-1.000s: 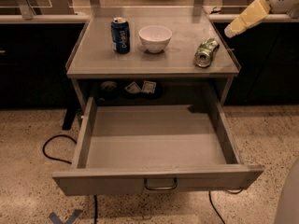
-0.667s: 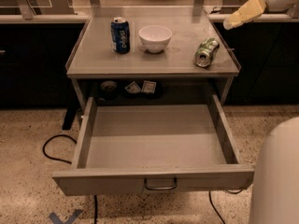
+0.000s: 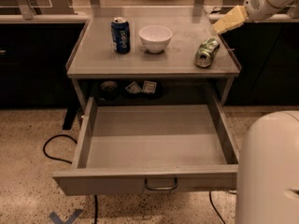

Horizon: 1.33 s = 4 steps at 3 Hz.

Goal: Place green can into top drawer

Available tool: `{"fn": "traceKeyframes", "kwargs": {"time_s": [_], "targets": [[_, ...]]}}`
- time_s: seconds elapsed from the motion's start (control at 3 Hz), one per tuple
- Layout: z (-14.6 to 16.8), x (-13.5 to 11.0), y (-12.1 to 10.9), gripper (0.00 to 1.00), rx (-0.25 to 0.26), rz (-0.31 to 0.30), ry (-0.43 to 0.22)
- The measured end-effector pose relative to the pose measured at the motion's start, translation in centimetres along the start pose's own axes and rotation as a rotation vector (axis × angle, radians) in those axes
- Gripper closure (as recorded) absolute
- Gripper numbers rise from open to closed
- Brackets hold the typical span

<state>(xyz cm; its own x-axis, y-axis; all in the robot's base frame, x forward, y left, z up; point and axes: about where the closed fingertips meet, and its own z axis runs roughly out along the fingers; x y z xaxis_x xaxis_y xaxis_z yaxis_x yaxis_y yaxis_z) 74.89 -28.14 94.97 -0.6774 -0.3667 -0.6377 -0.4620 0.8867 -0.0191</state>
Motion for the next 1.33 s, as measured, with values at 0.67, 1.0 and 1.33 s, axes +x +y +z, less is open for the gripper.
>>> {"fn": "traceKeyframes", "kwargs": {"time_s": [0.67, 1.0, 1.33], "targets": [[6.4, 1.8, 0.7, 0.00, -0.042, 0.074, 0.085], [7.0, 1.4, 0.1, 0.00, -0.023, 0.128, 0.061], [9.1, 0.1, -0.9, 0.00, 0.057, 0.237, 0.043]]}}
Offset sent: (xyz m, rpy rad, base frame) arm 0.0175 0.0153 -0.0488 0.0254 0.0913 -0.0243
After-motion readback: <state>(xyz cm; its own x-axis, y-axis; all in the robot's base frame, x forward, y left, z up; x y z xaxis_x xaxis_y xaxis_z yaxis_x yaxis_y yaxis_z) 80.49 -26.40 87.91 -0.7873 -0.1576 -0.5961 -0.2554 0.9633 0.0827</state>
